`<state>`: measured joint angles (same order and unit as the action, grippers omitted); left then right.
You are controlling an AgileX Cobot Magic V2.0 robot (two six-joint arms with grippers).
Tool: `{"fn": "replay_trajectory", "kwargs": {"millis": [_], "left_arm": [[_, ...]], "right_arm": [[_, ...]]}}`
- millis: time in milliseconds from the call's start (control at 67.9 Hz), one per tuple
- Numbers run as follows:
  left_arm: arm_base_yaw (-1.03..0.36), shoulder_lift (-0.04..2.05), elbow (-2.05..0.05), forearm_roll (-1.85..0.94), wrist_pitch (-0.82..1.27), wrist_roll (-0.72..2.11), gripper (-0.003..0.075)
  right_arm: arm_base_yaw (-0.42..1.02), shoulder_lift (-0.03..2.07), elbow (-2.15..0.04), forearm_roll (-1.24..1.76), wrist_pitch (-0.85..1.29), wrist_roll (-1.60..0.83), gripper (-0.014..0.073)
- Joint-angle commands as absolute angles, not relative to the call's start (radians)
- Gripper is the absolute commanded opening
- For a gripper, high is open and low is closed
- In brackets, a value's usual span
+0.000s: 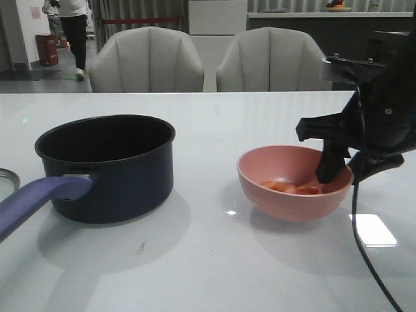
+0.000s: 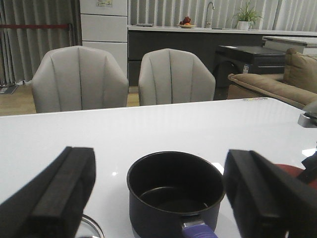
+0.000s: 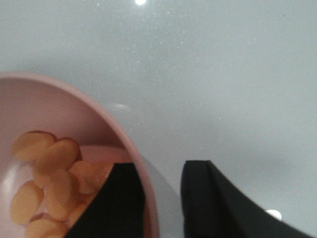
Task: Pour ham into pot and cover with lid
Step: 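Grasp the rim of the pink bowl with the right gripper, then lift the pink bowl and carry it over the pot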
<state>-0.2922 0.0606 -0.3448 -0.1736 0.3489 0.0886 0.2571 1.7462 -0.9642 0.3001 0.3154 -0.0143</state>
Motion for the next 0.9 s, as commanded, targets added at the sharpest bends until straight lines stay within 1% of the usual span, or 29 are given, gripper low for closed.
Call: {"fn": "replay_trajectory", "kwargs": {"millis": [0, 74, 339, 457, 574, 677, 884], "left_arm": [[-0.299, 0.071, -0.372, -0.179, 0.268, 0.090, 0.0565], [-0.299, 0.071, -0.372, -0.179, 0.268, 0.090, 0.0564], [-0.299, 0.071, -0.372, -0.179, 0.268, 0.090, 0.0564], [-0.299, 0.071, -0.372, -0.179, 0.268, 0.090, 0.0564], [-0.299, 0.071, -0.372, -0.179, 0.268, 0.090, 0.0564], [-0.299, 0.071, -0.372, -0.179, 0.268, 0.090, 0.0564], [-0.299, 0.071, -0.372, -0.179, 0.268, 0.090, 0.0564]], "right_arm": [[0.258, 1.709, -0.997, 0.351, 0.264, -0.017, 0.0127], [0.258, 1.706, -0.997, 0.371, 0.264, -0.017, 0.0140], [0.257, 1.649, -1.000, 0.395, 0.249, -0.017, 0.0139], [0.259, 1.615, -1.041, 0.392, 0.304, -0.049, 0.0139], [0.284, 1.593, -1.139, 0.392, 0.397, -0.108, 0.0139], [0.346, 1.599, -1.251, 0.392, 0.488, -0.126, 0.0139], [0.488, 1.684, -1.471, 0.392, 0.537, -0.126, 0.0139]]}}
